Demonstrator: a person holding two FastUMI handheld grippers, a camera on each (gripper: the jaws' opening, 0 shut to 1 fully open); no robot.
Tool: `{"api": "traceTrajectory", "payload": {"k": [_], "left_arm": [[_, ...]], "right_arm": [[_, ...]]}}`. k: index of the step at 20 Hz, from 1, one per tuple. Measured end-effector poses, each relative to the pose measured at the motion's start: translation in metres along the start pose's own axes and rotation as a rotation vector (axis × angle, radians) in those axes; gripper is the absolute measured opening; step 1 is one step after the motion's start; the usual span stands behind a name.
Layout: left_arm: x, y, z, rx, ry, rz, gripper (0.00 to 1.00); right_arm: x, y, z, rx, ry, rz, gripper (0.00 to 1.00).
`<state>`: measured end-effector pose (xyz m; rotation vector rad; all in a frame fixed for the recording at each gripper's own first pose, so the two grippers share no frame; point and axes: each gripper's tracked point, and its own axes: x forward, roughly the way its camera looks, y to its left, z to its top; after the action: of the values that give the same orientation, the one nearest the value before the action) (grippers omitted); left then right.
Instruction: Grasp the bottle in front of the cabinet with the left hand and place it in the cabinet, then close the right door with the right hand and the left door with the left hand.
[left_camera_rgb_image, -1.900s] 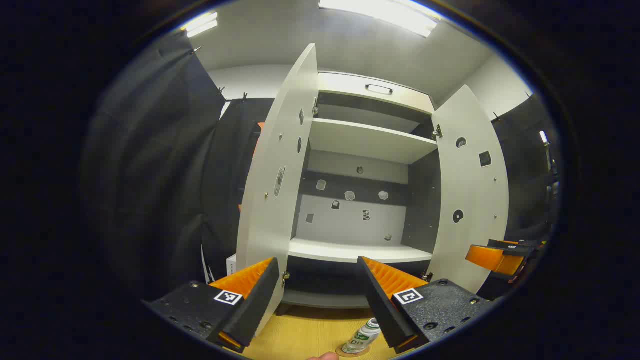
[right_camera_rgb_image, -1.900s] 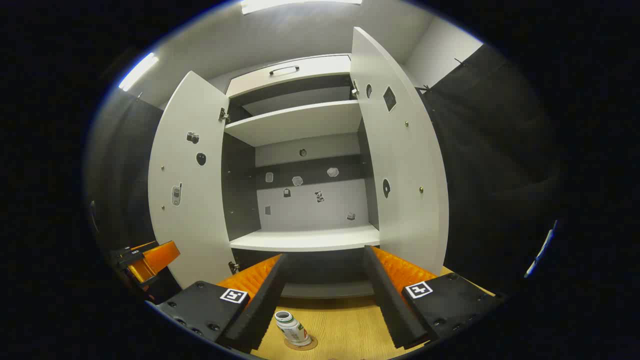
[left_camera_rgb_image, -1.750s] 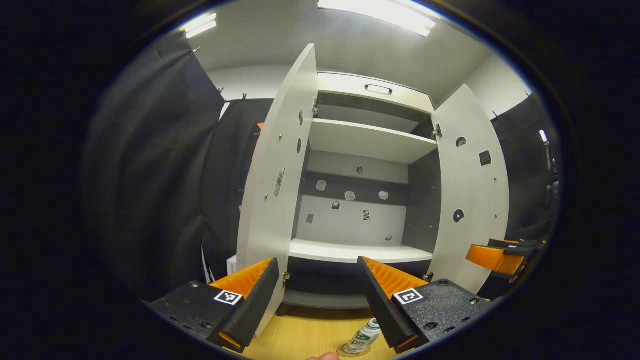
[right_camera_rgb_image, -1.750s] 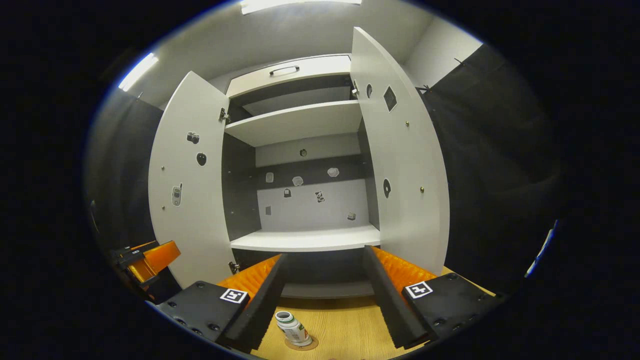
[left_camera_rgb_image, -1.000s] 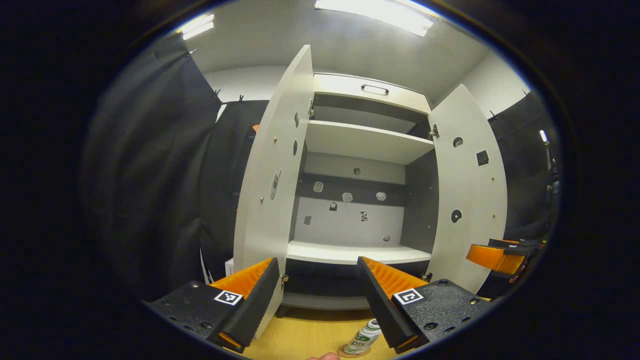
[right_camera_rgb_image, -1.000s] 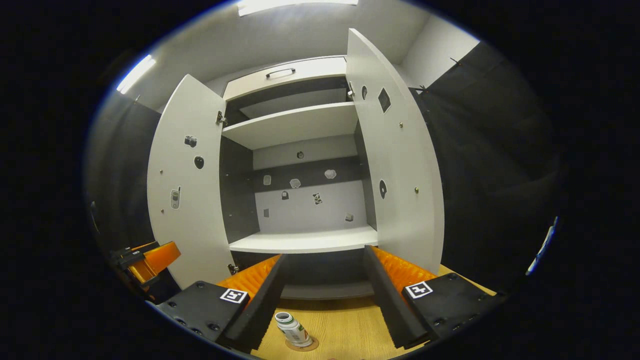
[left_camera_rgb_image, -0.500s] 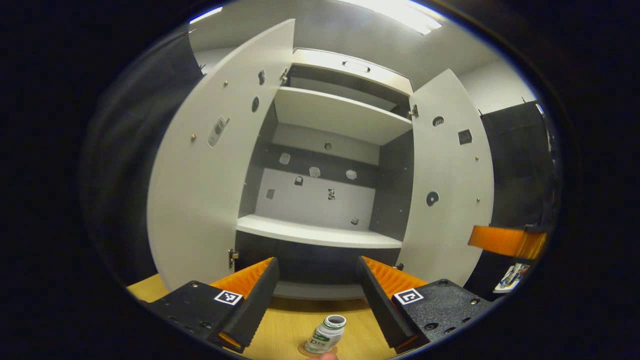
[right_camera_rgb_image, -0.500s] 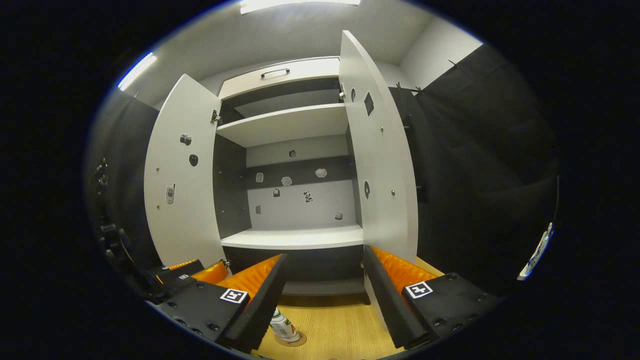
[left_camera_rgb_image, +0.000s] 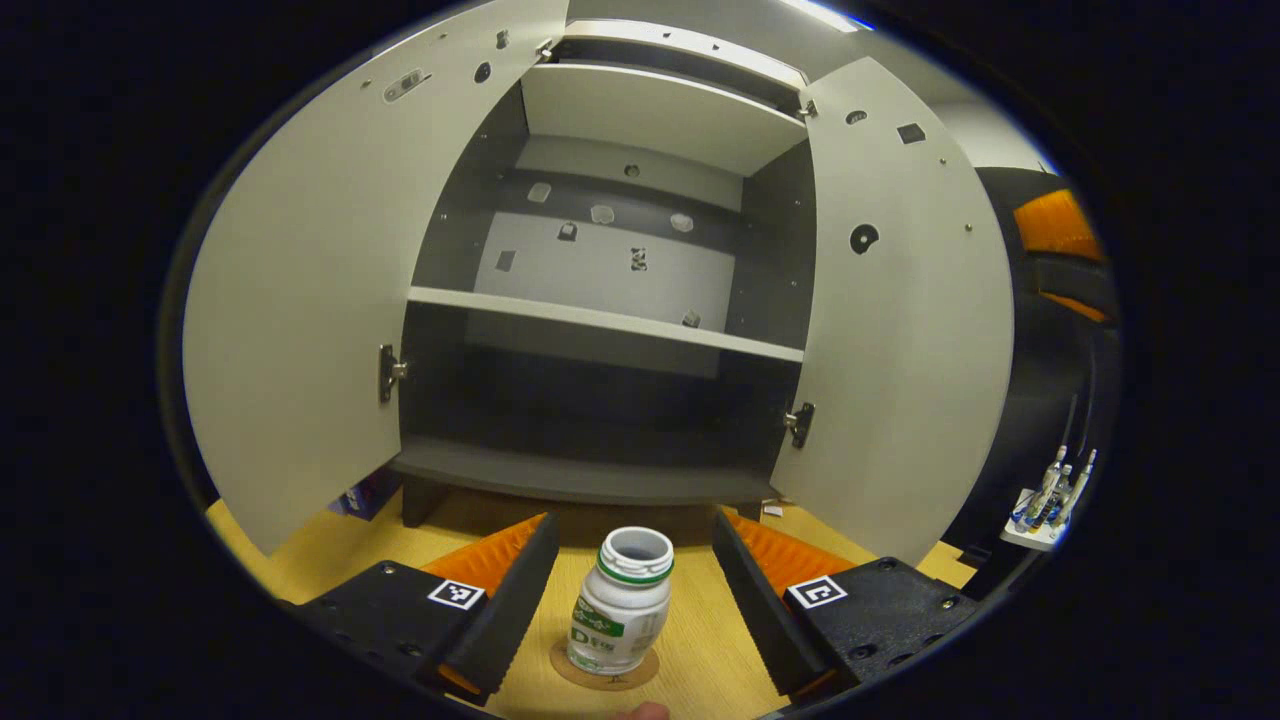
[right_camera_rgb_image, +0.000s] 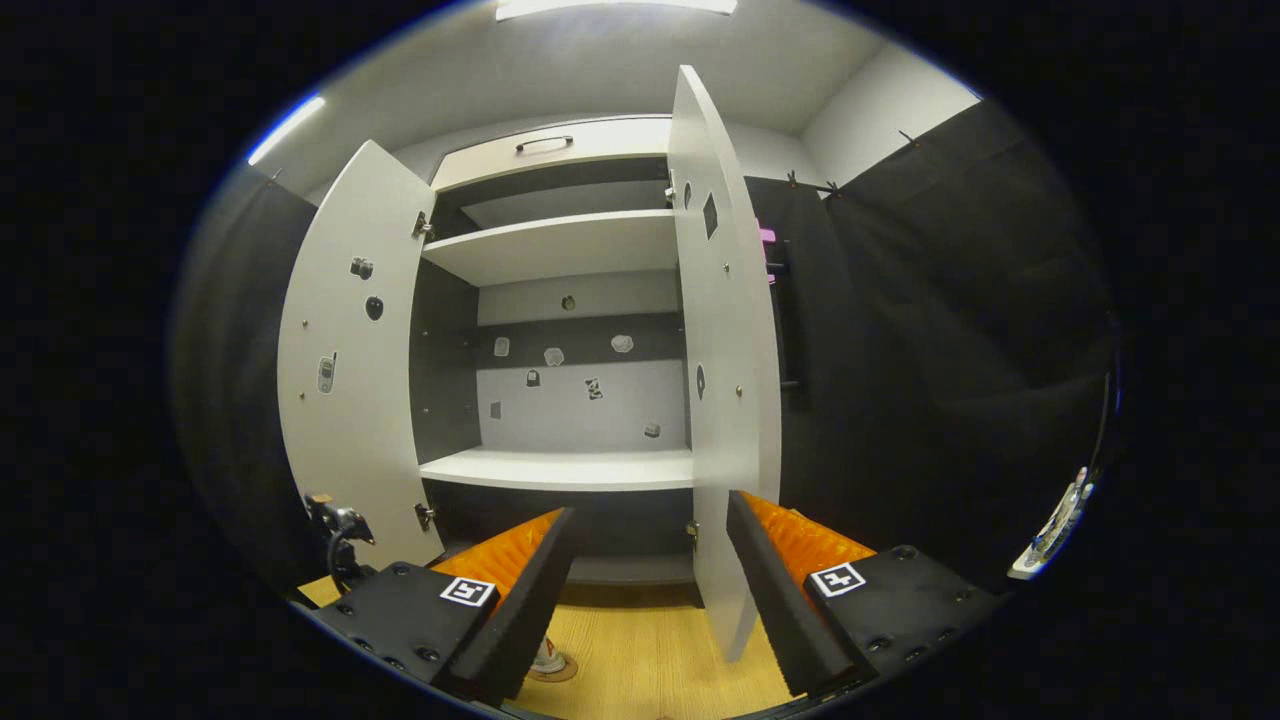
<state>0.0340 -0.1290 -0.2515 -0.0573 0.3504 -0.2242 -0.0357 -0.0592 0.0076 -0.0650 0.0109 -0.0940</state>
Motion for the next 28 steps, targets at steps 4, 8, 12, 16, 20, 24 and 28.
{"api": "traceTrajectory", "payload": {"k": [4, 8, 12, 16, 20, 24, 28], "left_arm": [[0.006, 0.007, -0.048, -0.007, 0.071, 0.022, 0.95], [0.008, 0.007, -0.077, -0.004, 0.101, 0.034, 0.94], [0.011, 0.013, -0.080, -0.017, 0.103, 0.047, 0.82], [-0.002, 0.006, -0.053, -0.047, 0.111, -0.016, 0.70], [-0.020, 0.019, 0.019, -0.054, 0.053, 0.010, 0.70], [-0.030, 0.026, 0.113, -0.117, -0.012, -0.027, 0.70], [-0.030, 0.015, 0.214, -0.143, -0.087, -0.143, 0.70]], "right_arm": [[-0.001, -0.002, -0.002, -0.003, 0.013, 0.011, 0.98], [0.002, 0.000, -0.010, 0.003, 0.040, 0.033, 0.98], [0.005, 0.002, -0.012, 0.004, 0.050, 0.046, 0.98], [0.008, 0.005, -0.015, 0.017, 0.048, 0.048, 0.98], [0.015, 0.008, -0.024, 0.040, 0.061, 0.045, 0.98], [0.018, 0.014, -0.034, 0.059, 0.076, 0.043, 0.98], [0.018, 0.020, -0.041, 0.050, 0.085, 0.041, 0.98]]}}
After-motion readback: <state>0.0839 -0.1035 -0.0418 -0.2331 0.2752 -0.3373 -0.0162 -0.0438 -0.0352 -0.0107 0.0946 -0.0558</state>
